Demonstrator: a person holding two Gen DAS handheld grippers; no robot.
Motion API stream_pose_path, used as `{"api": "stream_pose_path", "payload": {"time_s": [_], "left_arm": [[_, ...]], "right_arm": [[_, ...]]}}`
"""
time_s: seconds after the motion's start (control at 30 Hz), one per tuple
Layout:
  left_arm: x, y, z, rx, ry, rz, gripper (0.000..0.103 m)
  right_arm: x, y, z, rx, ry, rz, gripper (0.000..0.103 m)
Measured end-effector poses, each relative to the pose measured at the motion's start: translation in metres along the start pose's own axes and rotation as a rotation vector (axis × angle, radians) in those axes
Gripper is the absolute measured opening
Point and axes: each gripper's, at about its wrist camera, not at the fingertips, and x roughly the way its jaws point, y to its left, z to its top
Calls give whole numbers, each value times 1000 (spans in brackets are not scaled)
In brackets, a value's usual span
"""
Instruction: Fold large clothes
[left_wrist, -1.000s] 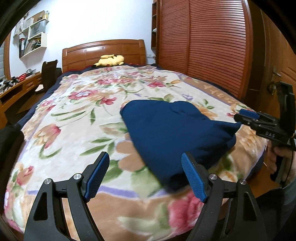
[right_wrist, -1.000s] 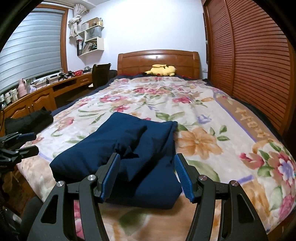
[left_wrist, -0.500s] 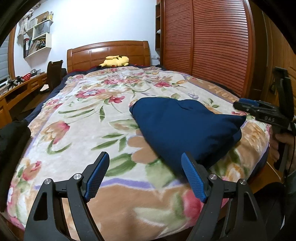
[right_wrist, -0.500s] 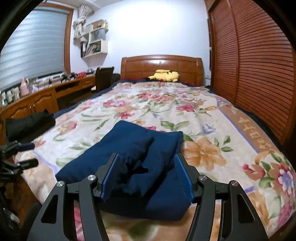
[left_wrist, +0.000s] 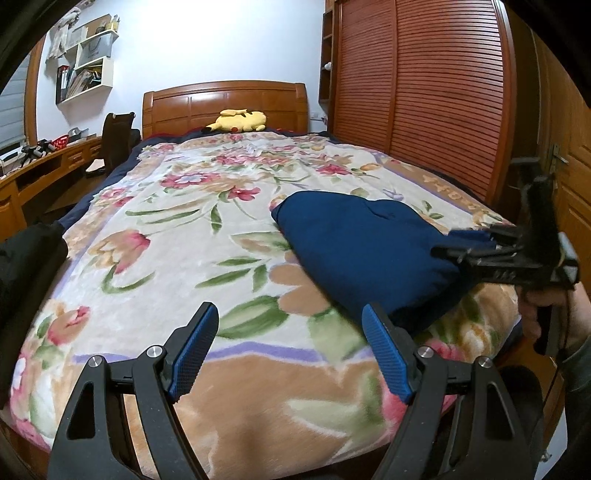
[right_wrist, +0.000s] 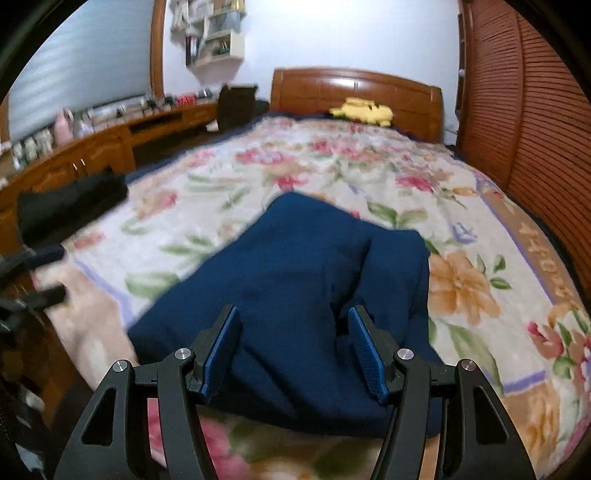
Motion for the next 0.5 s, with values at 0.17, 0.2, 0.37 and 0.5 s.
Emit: {"api": "stream_pose_path", "payload": {"time_s": [0.17, 0.2, 0.37, 0.5], "left_arm": [[2, 2, -3, -1, 8, -3, 81], [2, 2, -4, -1, 10, -4, 81], [2, -1, -5, 3, 13, -9, 81], [3, -2, -5, 4, 16, -13, 81]], "right_arm": [[25, -12, -4, 42, 59, 25, 63], [29, -14, -4, 52, 65, 39, 63], [39, -25, -6, 106, 72, 107, 63], [34, -29, -9, 114, 52, 138, 42]]}}
